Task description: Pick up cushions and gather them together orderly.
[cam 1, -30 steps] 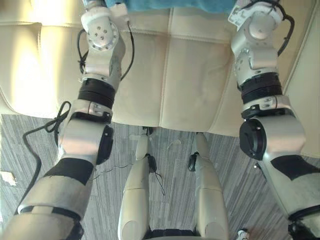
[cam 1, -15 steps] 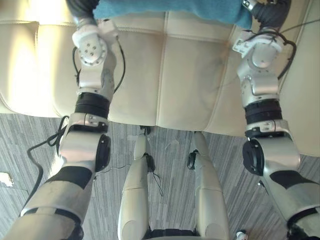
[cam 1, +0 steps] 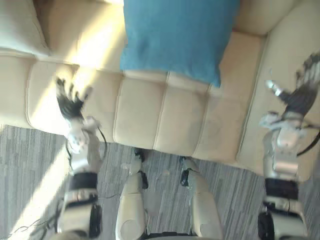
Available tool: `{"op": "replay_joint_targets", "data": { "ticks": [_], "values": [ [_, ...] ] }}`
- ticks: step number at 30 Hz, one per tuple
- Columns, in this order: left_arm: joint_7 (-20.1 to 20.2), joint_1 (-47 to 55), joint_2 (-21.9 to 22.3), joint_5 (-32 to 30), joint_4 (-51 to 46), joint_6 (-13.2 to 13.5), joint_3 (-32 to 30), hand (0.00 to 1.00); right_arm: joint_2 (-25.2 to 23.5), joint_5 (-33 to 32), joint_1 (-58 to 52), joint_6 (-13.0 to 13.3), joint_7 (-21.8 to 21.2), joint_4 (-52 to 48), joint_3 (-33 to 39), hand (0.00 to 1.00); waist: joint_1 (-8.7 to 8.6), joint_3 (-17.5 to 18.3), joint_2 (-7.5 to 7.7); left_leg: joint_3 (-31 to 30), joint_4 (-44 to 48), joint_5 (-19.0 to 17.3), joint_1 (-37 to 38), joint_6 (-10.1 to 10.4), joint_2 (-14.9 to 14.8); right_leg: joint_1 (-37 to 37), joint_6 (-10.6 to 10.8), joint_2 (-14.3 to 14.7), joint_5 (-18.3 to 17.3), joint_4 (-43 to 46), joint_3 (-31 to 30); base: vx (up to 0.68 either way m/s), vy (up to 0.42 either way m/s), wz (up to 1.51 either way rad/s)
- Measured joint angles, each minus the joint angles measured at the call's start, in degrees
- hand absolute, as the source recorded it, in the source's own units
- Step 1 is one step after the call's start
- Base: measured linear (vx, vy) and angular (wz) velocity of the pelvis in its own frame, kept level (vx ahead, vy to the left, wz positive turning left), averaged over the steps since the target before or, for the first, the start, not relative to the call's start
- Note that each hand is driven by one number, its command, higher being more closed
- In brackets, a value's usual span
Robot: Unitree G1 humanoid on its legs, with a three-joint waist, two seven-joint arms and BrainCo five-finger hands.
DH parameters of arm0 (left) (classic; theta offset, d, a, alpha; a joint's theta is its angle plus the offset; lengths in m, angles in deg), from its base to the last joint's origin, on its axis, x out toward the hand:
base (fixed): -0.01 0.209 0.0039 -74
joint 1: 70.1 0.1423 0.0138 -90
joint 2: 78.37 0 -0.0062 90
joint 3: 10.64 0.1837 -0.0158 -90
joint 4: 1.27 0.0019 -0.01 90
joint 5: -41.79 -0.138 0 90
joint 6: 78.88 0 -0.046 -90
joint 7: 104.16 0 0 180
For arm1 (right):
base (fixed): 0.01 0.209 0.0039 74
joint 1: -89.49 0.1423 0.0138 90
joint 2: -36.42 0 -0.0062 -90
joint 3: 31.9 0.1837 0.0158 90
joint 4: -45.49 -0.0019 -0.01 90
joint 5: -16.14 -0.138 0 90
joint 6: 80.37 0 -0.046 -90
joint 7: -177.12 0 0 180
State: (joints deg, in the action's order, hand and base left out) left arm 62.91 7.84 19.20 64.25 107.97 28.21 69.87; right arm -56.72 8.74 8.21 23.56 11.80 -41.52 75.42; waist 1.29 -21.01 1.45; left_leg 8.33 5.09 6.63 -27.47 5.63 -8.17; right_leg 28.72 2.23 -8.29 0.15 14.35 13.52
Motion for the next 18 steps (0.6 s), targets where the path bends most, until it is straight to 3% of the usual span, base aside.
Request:
{"op": "replay_joint_targets", "data": {
  "ticks": [4, 7, 12, 18],
  "values": [
    [4.4, 13.2, 4.3, -3.7, 1.7, -1.7, 2.8, 0.00, -7.3, 0.1, -12.0, 0.0, -3.5, 3.1, -1.2, 0.00, 0.74, 4.7, 0.11, 0.7, 2.2, -4.0, 7.5, 0.3, -0.2, -8.1, 0.5, -0.7, -4.3, 2.0, 1.0, 0.16, -0.019, 0.18],
    [7.1, 18.6, 5.9, -6.8, 11.8, -3.1, 2.6, 0.00, -10.9, 0.3, -17.2, -1.2, -5.7, 15.7, -2.4, 0.00, 0.86, 10.6, -0.03, 0.7, 1.7, -5.6, 12.8, 0.9, -0.3, -13.6, 1.0, -0.7, -6.1, 1.2, 1.5, 0.15, 0.013, 0.03],
    [8.7, 19.5, 6.3, -12.1, 28.2, -6.3, 2.5, 0.00, -11.8, 0.6, -17.3, -3.8, -8.0, 37.0, -2.4, 0.00, 0.77, 14.7, -0.56, 0.7, -2.8, -5.4, 20.3, 1.2, 0.1, -21.0, 1.6, -0.1, -6.0, -3.3, 1.9, 0.09, 0.013, 0.02],
    [8.8, 20.6, 4.9, -17.4, 35.8, -7.6, 1.9, 0.00, -11.8, 0.5, -17.3, -5.9, -10.0, 50.5, -1.8, 0.00, 0.60, 17.0, -0.83, 0.5, -8.3, -4.4, 27.7, 1.1, 1.3, -27.9, 2.9, 0.2, -4.4, -8.9, 1.9, 0.07, 0.027, 0.01]
  ]
}}
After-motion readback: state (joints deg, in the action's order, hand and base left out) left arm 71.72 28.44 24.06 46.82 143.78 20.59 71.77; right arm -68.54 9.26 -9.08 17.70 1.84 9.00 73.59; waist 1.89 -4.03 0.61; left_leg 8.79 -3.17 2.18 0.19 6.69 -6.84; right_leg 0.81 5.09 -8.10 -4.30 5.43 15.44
